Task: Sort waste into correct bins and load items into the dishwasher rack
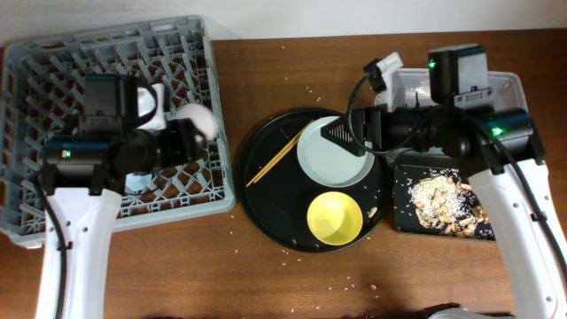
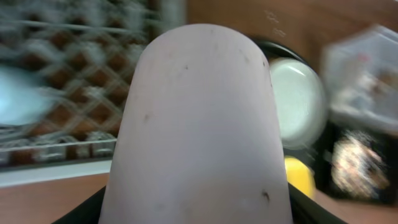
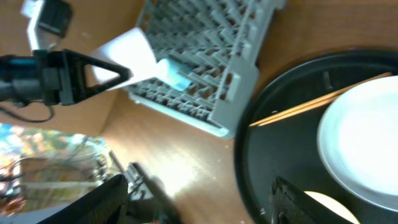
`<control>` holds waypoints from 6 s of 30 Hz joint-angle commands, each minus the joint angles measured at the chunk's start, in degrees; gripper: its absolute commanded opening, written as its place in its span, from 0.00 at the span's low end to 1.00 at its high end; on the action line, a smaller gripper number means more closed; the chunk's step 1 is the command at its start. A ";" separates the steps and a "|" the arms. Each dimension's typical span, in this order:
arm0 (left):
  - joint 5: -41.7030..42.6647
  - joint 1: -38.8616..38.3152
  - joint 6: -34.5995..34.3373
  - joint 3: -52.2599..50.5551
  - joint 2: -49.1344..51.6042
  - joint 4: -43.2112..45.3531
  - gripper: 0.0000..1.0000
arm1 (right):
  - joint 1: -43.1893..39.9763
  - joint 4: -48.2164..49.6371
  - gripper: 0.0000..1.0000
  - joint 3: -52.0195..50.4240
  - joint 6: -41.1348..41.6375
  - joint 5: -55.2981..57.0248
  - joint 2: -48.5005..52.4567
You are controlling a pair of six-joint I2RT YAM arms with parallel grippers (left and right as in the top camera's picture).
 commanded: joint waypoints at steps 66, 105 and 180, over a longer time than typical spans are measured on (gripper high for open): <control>-4.66 -6.82 15.08 2.27 8.11 -0.20 0.99 | -5.18 44.30 0.98 -83.80 -12.85 56.41 -81.57; -52.57 -12.37 -16.90 19.37 28.26 -13.81 0.00 | -5.09 56.61 0.99 -91.38 -12.87 55.08 -81.77; -62.88 4.11 -7.13 14.60 34.27 2.47 0.00 | -5.09 56.61 0.98 -91.38 -12.87 55.08 -81.77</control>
